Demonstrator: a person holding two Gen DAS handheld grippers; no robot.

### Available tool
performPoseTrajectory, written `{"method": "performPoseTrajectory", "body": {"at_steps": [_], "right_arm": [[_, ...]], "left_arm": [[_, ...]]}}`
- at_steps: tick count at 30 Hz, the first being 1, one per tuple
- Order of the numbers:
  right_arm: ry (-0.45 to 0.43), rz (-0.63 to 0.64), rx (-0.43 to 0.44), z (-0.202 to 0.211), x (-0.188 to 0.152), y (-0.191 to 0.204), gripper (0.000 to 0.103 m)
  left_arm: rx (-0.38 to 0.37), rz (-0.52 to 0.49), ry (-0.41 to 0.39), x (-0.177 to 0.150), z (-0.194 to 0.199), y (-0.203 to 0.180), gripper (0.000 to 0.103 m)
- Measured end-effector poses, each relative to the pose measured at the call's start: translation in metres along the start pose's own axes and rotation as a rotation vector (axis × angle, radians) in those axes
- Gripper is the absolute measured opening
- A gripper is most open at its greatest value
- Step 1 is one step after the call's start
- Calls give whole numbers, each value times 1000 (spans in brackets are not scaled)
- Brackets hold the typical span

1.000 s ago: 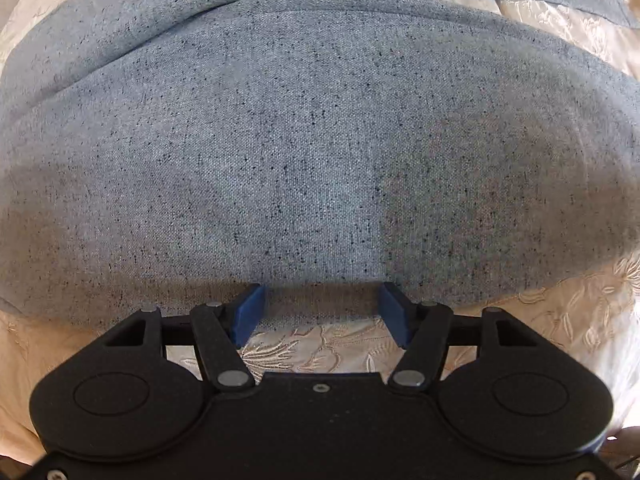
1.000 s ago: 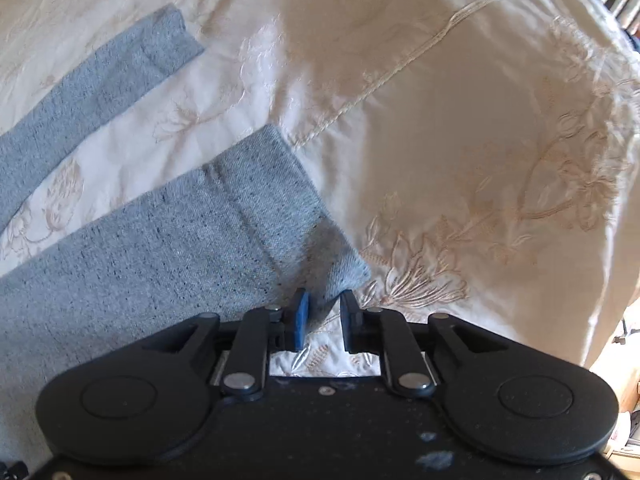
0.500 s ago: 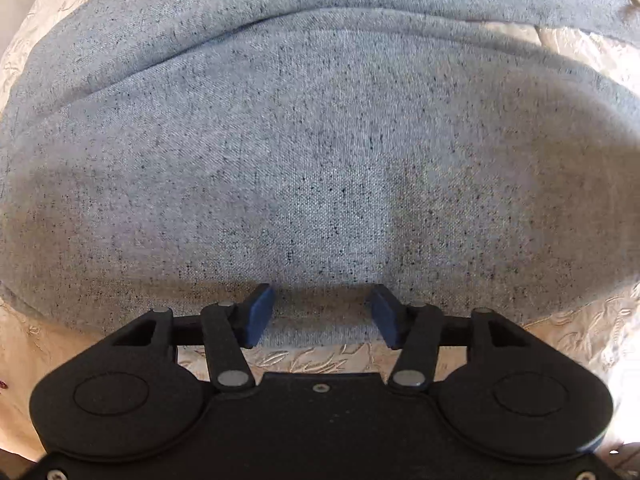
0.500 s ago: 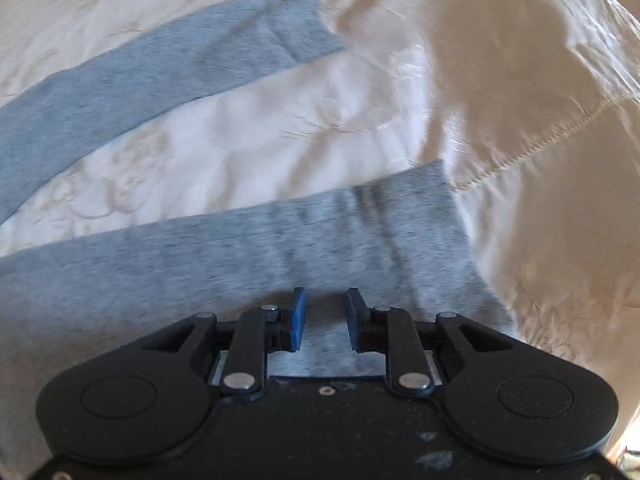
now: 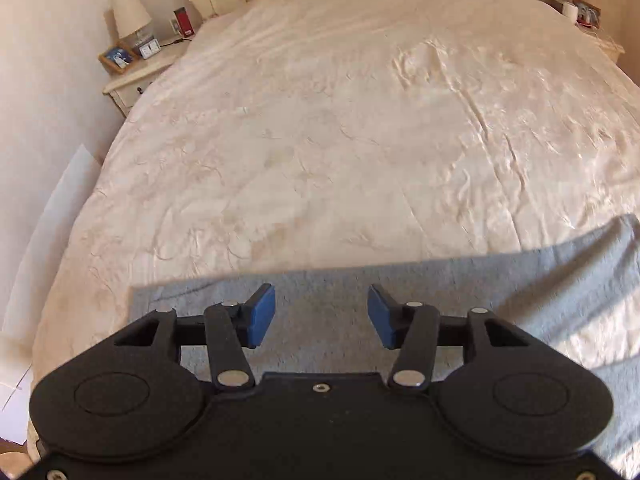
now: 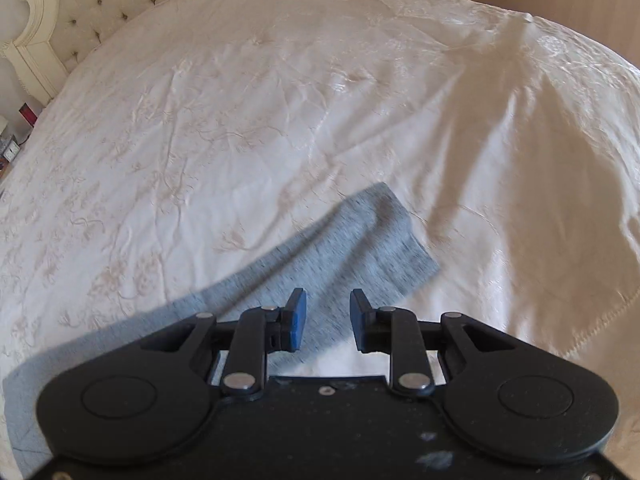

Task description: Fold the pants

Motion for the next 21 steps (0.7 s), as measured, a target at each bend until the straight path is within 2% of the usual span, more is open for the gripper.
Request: {"method": "performPoseTrajectory", "body": {"at_steps": [3, 5, 8, 11, 17, 21], "right_arm": [[-4, 20, -37, -14, 28, 21, 26], [-2, 22, -44, -31, 43, 33, 26], [40, -33, -8, -61, 64, 39, 26], [86, -98, -30, -96, 87, 46, 26], [145, -200, -159, -153, 111, 50, 26], [228, -182, -270, -186, 113, 51, 26]], "left_arm": [[9, 45, 21, 9, -14, 0, 59], [-9, 62, 69, 6, -29, -3, 59], [-30, 61, 129, -3, -47, -10, 59], [-37, 55, 171, -9, -56, -14, 59], [-32, 83, 206, -1, -77, -5, 59], [-39, 96, 222, 9, -93, 2, 59]]}}
Point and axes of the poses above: each gripper's, at about its wrist camera, not at the fingertips, and z roughly against the way its jaws point, y to its left, x to its top, the point moved 2 cm from there along -z, roughly the way its jaws point, and after that the axes turned 13 degrees about y, right-handed, at the moved point
